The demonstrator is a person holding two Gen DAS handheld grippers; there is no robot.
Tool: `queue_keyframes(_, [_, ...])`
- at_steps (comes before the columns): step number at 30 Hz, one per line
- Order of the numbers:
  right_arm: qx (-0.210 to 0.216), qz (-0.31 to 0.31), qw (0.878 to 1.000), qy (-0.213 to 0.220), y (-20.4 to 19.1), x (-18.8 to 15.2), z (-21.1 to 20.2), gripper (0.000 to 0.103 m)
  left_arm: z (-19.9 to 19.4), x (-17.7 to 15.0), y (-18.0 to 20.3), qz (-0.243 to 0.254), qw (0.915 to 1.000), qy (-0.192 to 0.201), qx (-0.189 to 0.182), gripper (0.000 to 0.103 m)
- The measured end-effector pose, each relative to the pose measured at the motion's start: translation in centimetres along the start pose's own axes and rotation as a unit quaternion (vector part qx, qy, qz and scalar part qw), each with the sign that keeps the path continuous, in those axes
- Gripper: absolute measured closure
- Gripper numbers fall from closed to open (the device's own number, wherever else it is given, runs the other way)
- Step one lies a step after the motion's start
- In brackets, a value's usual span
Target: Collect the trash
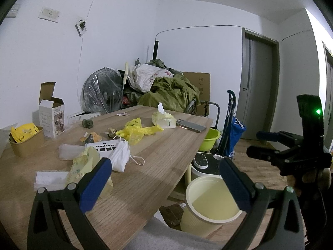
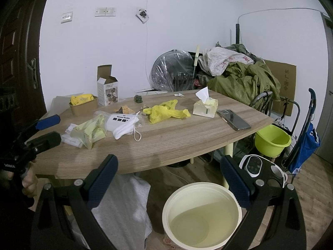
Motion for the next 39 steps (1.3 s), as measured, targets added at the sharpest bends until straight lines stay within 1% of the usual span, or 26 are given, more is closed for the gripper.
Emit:
queue_keyframes(29, [0.000, -0.001, 1.000, 0.000, 0.0, -0.1, 0.0, 0.005, -0.1, 0.1, 0.1, -0.005, 1.0000, 0.001, -0.001, 0.000])
queue_keyframes(34, [0.000, -0.005, 1.000, -0.006, 0.0, 0.1, 0.3, 0.005, -0.5, 0.4, -0.4, -0.010, 0.9999, 0.003, 0.005, 0.000])
queue_keyframes(39, [0.009, -0.012, 1.000, -0.013, -0.6, 0.6, 1.3, 0.005, -0.7, 0.2, -1.4, -0.021, 0.9996, 0.001, 0.017, 0.000])
Point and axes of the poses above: each gripper's, at about its wrist camera, not at the fingertips, and z roughly the way its jaws point, y to its right, x to its top, the point moved 7 cm from there along z, roughly the way its jaws point, and after that the axes turned 8 degrees about y, right-handed, at the moved point
